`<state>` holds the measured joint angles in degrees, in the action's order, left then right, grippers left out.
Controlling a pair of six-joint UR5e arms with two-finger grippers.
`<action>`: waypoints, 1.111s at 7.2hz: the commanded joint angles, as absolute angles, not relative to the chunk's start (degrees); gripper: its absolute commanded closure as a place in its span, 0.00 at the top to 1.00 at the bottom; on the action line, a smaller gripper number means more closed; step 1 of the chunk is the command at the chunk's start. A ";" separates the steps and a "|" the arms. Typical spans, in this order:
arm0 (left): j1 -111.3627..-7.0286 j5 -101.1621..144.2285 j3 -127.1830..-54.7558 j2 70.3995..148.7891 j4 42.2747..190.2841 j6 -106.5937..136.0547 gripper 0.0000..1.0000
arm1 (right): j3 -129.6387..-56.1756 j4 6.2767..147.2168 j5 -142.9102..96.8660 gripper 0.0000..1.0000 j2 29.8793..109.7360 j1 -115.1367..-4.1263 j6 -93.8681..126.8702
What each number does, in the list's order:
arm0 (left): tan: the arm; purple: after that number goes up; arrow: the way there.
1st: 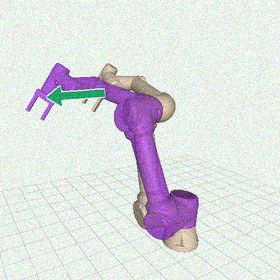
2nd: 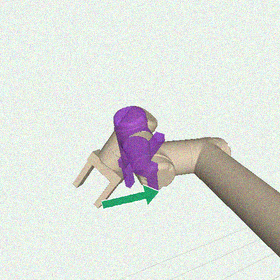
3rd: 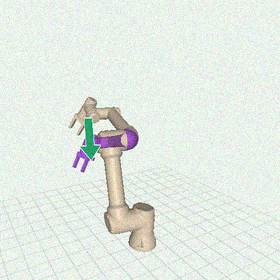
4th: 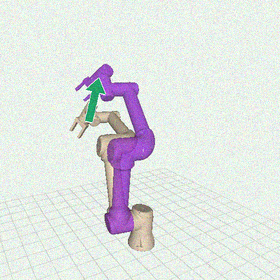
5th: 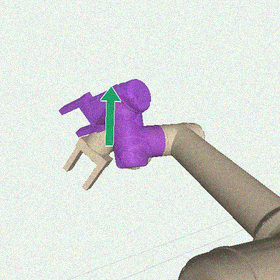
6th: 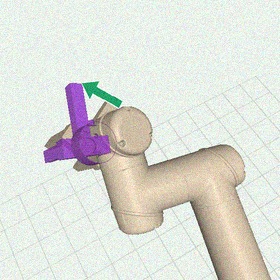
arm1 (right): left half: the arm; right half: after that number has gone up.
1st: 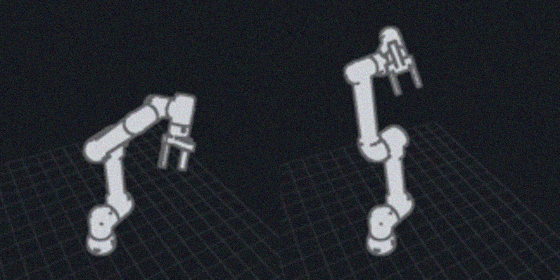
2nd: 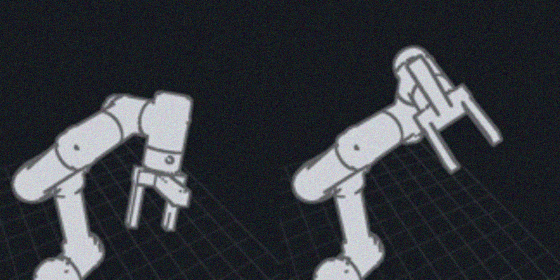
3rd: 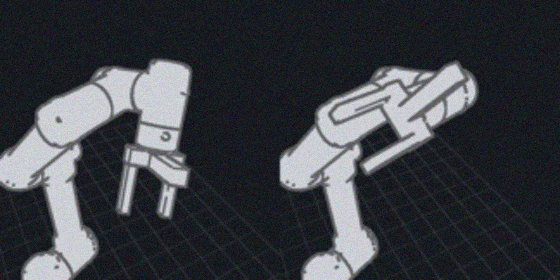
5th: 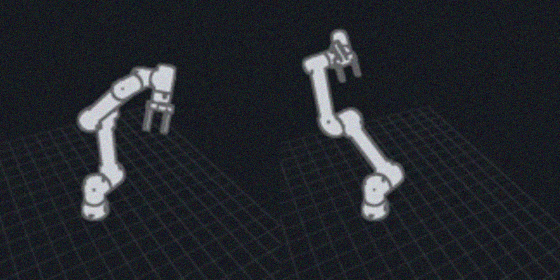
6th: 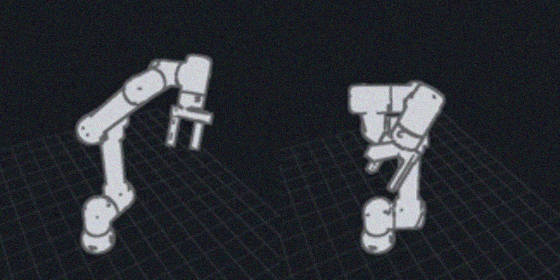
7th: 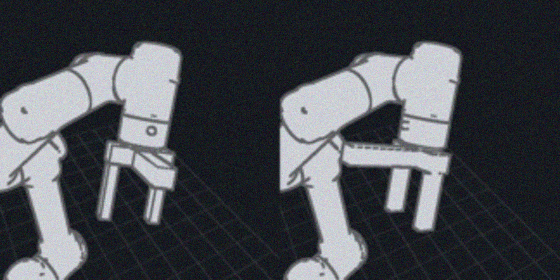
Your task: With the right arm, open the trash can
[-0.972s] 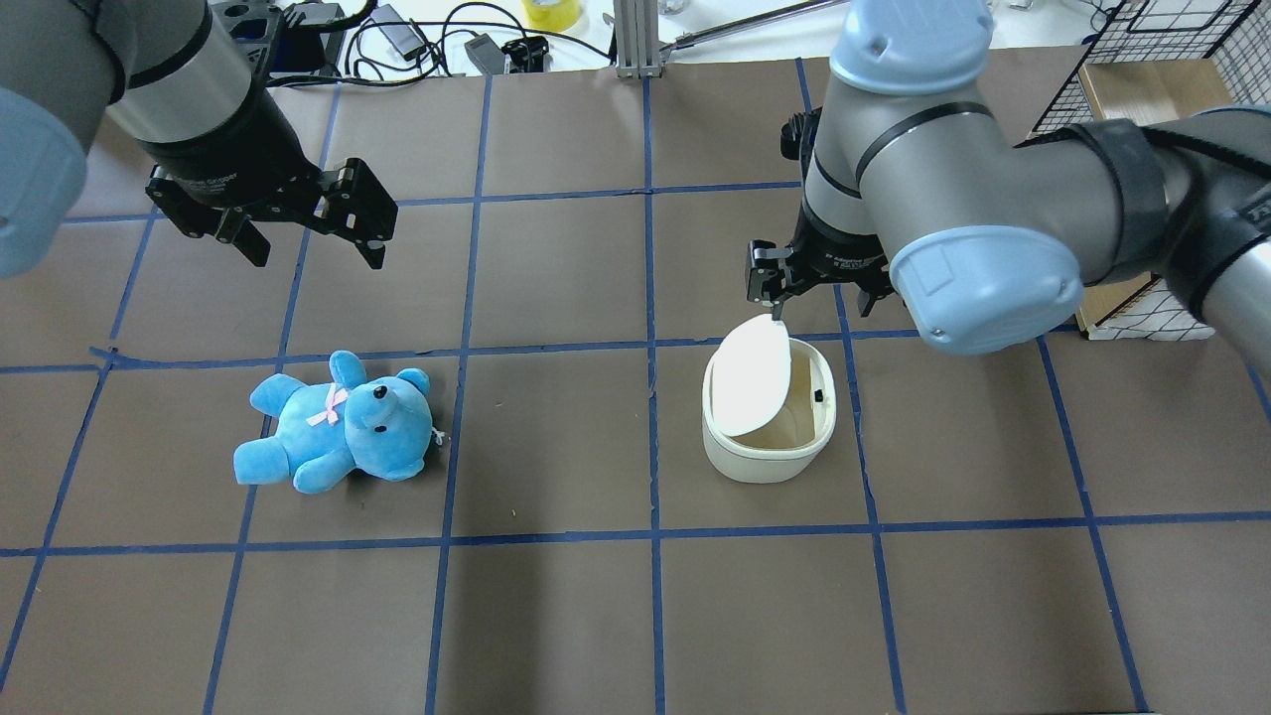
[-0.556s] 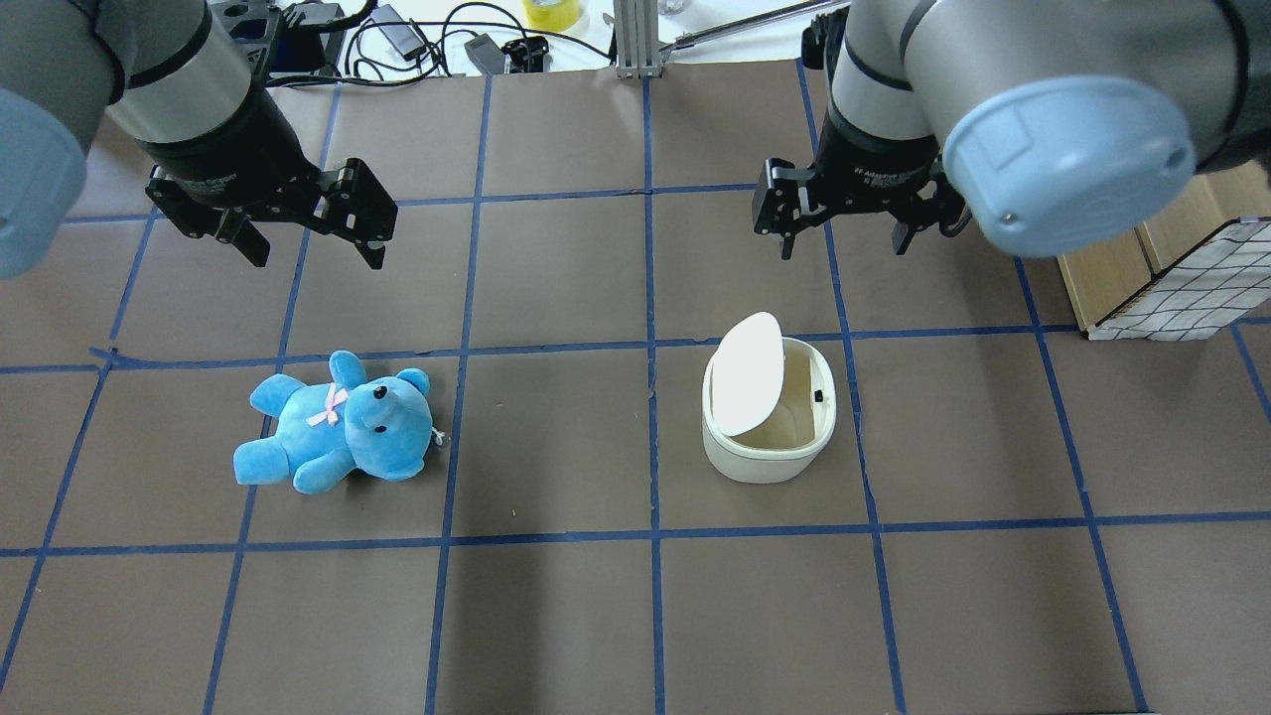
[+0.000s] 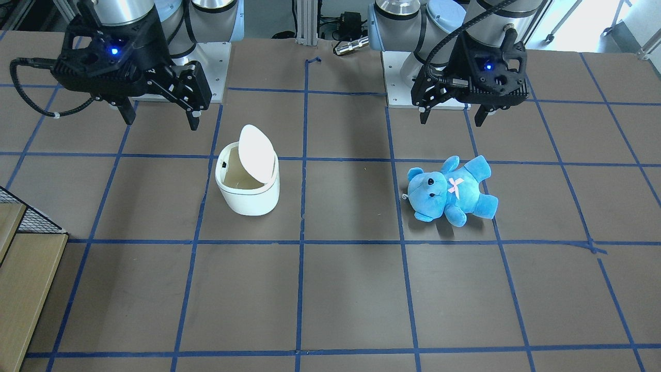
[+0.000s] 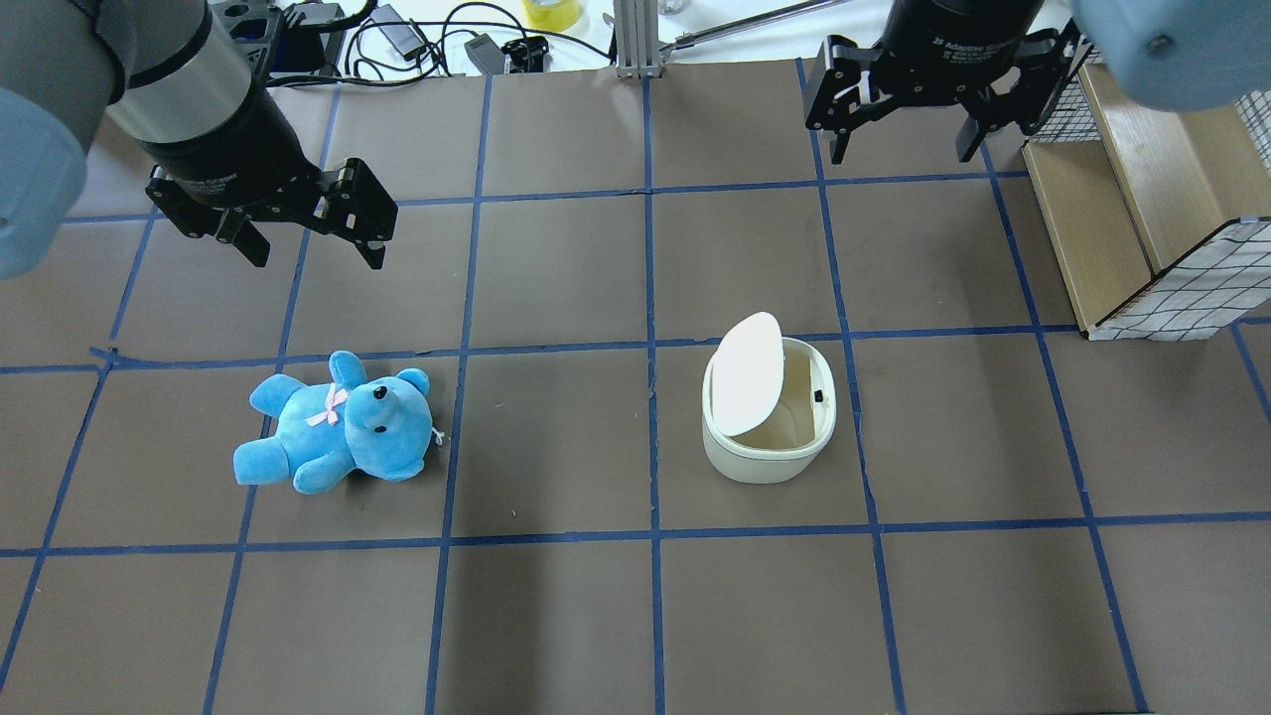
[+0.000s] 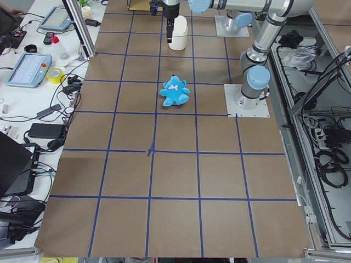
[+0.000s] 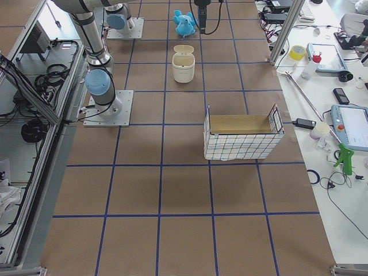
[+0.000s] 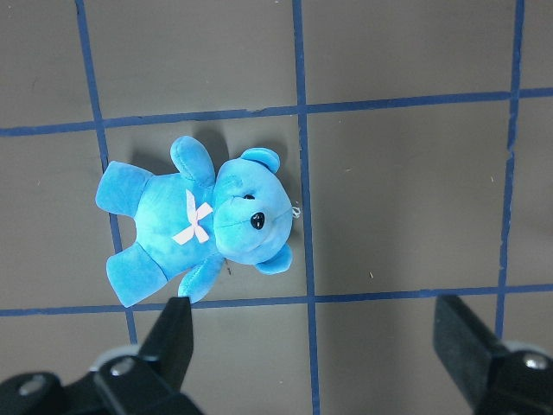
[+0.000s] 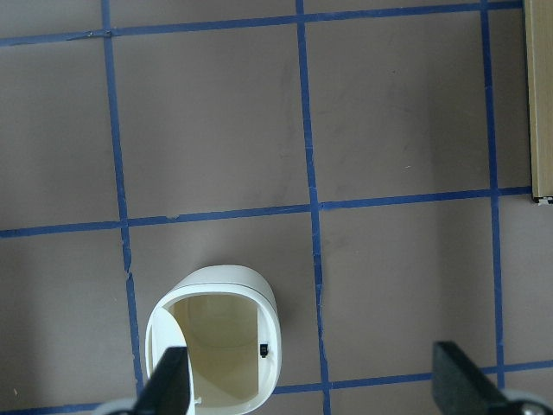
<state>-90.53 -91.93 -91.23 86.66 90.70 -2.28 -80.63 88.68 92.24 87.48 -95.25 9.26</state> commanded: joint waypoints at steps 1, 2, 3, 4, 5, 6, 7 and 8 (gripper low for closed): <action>-90.53 -91.93 -91.23 86.66 90.70 -2.29 1.00 | -80.42 88.51 91.85 1.00 87.36 -92.13 8.18; -90.53 -91.93 -91.23 86.66 90.70 -2.29 1.00 | -80.42 87.72 89.93 1.00 87.36 -89.67 4.95; -90.53 -91.93 -91.23 86.66 90.70 -2.29 1.00 | -80.42 87.80 89.13 1.00 87.36 -88.17 0.40; -90.53 -91.93 -91.23 86.66 90.70 -2.29 1.00 | -80.59 87.80 89.03 1.00 87.54 -88.50 0.44; -90.53 -91.93 -91.23 86.66 90.70 -2.29 1.00 | -80.68 88.32 88.95 1.00 87.63 -88.59 0.44; -90.53 -91.93 -91.23 86.66 90.70 -2.29 1.00 | -80.68 89.20 88.42 1.00 87.63 -88.59 0.44; -90.53 -91.93 -91.23 86.66 90.70 -2.29 1.00 | -80.68 90.43 88.16 1.00 87.63 -88.59 0.70; -90.53 -91.93 -91.23 86.66 90.70 -2.29 1.00 | -80.68 90.44 88.15 1.00 87.71 -88.68 1.14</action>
<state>-90.53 -91.93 -91.23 86.66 90.70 -2.28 -80.68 89.92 88.31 87.65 -88.61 0.74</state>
